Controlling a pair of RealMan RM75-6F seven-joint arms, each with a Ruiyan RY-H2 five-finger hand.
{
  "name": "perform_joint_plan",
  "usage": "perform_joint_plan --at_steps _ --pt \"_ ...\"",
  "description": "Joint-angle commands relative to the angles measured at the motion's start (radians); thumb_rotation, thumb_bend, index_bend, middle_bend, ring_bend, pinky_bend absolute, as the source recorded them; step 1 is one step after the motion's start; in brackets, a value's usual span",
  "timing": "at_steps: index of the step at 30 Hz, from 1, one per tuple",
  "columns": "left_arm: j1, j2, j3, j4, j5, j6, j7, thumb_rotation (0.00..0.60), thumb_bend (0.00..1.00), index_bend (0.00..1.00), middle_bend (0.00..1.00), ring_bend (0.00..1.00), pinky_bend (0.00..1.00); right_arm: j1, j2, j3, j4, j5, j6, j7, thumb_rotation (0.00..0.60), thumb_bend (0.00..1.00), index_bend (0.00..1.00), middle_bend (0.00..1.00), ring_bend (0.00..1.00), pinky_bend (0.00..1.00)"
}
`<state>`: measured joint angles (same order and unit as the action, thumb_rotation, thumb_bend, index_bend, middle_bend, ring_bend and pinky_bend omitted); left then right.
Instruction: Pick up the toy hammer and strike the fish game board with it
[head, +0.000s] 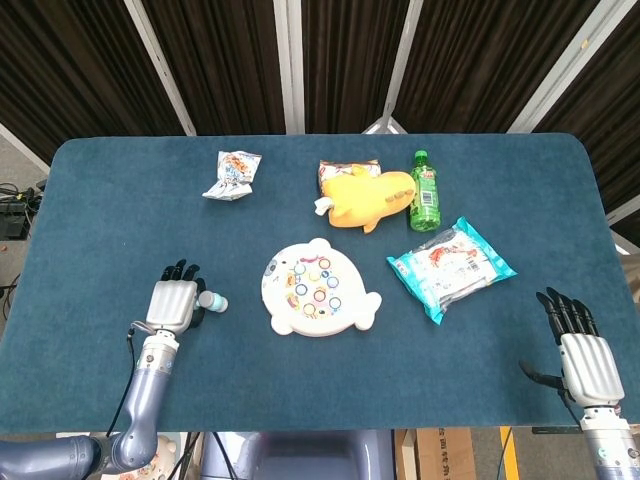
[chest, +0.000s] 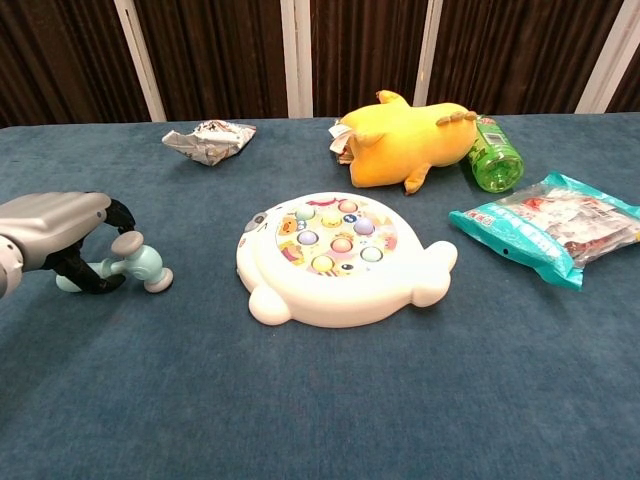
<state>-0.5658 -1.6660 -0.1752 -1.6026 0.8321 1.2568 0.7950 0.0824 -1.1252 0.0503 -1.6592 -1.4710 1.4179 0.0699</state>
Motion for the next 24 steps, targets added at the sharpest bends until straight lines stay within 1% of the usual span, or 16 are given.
perform_joint_plan --at_steps 1,7,10,14,17,24 --pt "-0.002 -0.002 0.001 0.002 0.000 0.001 -0.001 0.600 0.38 0.49 0.17 0.06 0.14 0.000 0.000 0.000 0.000 0.000 0.000 0.000 0.600 0.19 0.00 0.00 0.00 0.00" --pt "-0.005 -0.007 0.004 0.008 -0.005 0.004 -0.002 0.600 0.44 0.50 0.19 0.06 0.14 0.000 0.002 -0.001 -0.004 0.003 -0.004 0.007 0.600 0.19 0.00 0.00 0.00 0.00" --pt "-0.006 -0.009 0.004 0.010 -0.009 0.005 -0.003 0.600 0.49 0.51 0.22 0.08 0.16 0.000 0.003 -0.001 -0.005 0.002 -0.004 0.009 0.600 0.19 0.00 0.00 0.00 0.00" --pt "-0.009 -0.012 0.005 0.011 -0.012 0.006 -0.002 0.600 0.55 0.53 0.26 0.13 0.21 0.000 0.003 -0.001 -0.004 0.003 -0.005 0.010 0.600 0.19 0.00 0.00 0.00 0.00" --pt "-0.009 -0.014 0.007 0.012 -0.009 0.006 -0.006 0.600 0.57 0.55 0.30 0.17 0.25 0.000 0.004 -0.001 -0.005 0.003 -0.005 0.011 0.600 0.19 0.00 0.00 0.00 0.00" --pt "-0.007 -0.008 0.002 0.001 0.027 0.019 -0.040 0.600 0.58 0.57 0.34 0.23 0.32 0.001 0.004 -0.001 -0.005 0.004 -0.006 0.011 0.600 0.19 0.00 0.00 0.00 0.00"
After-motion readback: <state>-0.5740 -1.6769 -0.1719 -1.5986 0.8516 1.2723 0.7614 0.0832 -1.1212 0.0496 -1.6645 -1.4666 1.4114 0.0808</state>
